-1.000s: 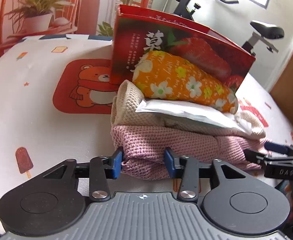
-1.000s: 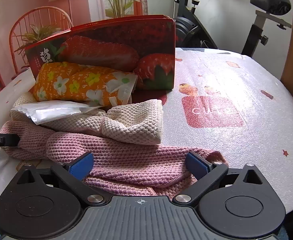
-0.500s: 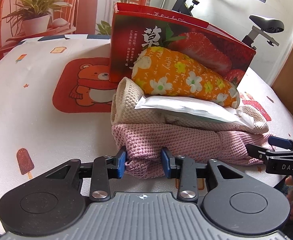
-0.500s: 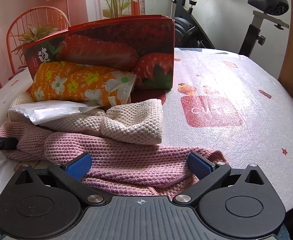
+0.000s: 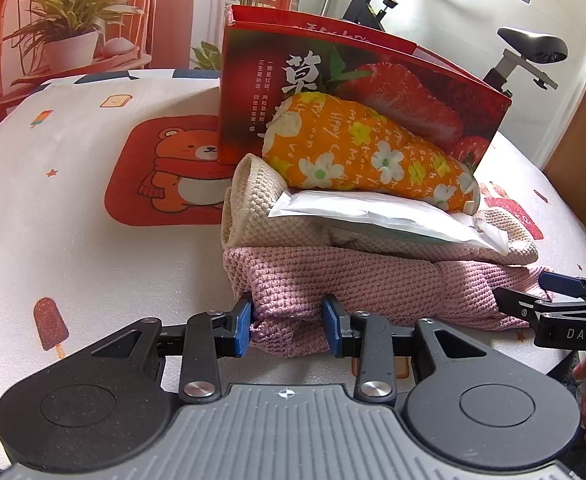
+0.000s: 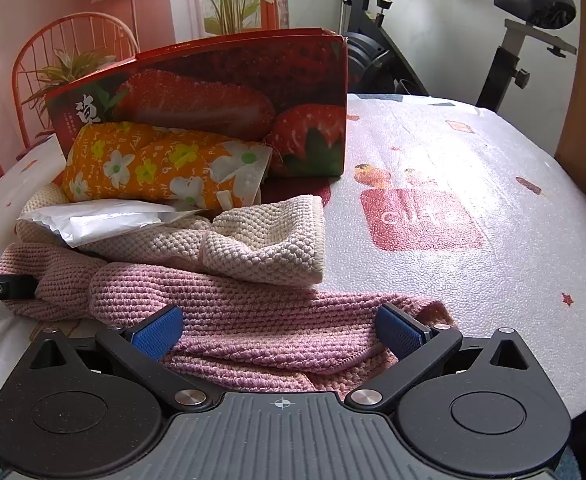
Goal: Organize soft objects
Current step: 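Grasp the pink towel with the left tool while the right tool grasps its other end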
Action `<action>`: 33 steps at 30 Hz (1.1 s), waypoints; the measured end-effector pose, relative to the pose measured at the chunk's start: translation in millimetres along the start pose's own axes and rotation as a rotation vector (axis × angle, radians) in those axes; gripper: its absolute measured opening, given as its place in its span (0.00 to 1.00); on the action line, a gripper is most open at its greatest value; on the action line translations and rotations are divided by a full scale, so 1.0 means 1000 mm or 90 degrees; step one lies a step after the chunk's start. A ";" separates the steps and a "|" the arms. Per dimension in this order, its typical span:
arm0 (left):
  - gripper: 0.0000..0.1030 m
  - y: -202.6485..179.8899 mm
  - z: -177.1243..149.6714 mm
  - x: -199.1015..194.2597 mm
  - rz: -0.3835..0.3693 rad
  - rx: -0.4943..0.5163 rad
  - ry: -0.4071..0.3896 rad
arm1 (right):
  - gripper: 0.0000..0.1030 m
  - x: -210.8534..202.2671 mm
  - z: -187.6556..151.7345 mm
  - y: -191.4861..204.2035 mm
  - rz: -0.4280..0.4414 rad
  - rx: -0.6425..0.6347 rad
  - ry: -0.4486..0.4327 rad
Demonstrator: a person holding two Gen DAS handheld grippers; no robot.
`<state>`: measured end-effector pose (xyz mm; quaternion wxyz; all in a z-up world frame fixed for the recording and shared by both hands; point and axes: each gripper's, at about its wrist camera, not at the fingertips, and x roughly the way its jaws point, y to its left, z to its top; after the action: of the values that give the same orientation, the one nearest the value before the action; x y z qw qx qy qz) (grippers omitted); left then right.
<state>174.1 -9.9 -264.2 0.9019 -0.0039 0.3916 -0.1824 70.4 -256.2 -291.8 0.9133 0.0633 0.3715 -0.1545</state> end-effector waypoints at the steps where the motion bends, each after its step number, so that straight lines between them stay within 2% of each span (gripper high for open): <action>1: 0.37 0.000 0.000 0.000 0.000 0.000 0.000 | 1.00 0.000 0.000 0.000 0.002 0.001 0.000; 8: 0.37 -0.001 0.000 0.001 0.001 0.004 0.000 | 0.95 -0.002 -0.001 -0.001 0.010 0.006 0.001; 13: 0.37 -0.001 0.000 0.001 0.001 0.004 0.000 | 0.89 -0.005 -0.001 0.001 0.017 0.004 0.001; 16: 0.37 -0.001 0.000 0.001 0.001 0.005 0.000 | 0.80 -0.007 -0.002 0.003 0.026 0.000 0.000; 20: 0.37 -0.001 0.000 0.001 0.001 0.004 0.000 | 0.74 -0.009 -0.001 0.003 0.038 0.001 0.000; 22: 0.37 -0.001 0.000 0.001 0.001 0.005 0.000 | 0.65 -0.010 -0.001 0.003 0.049 0.000 -0.001; 24: 0.37 -0.001 0.000 0.001 0.001 0.005 0.000 | 0.61 -0.011 -0.001 0.004 0.060 -0.001 -0.002; 29: 0.37 -0.001 0.000 0.001 -0.001 0.003 0.000 | 0.60 -0.015 0.002 0.004 0.058 -0.002 -0.002; 31: 0.37 0.000 0.000 0.002 -0.002 0.003 0.000 | 0.75 -0.019 0.003 0.004 0.032 -0.006 -0.021; 33: 0.37 0.000 -0.001 0.002 -0.002 0.004 0.000 | 0.83 -0.023 0.004 0.003 0.004 -0.012 -0.044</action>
<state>174.6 -10.8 -265.7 0.9018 -0.0014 0.3906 -0.1850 58.6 -248.5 -272.8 0.9266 0.0502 0.3410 -0.1503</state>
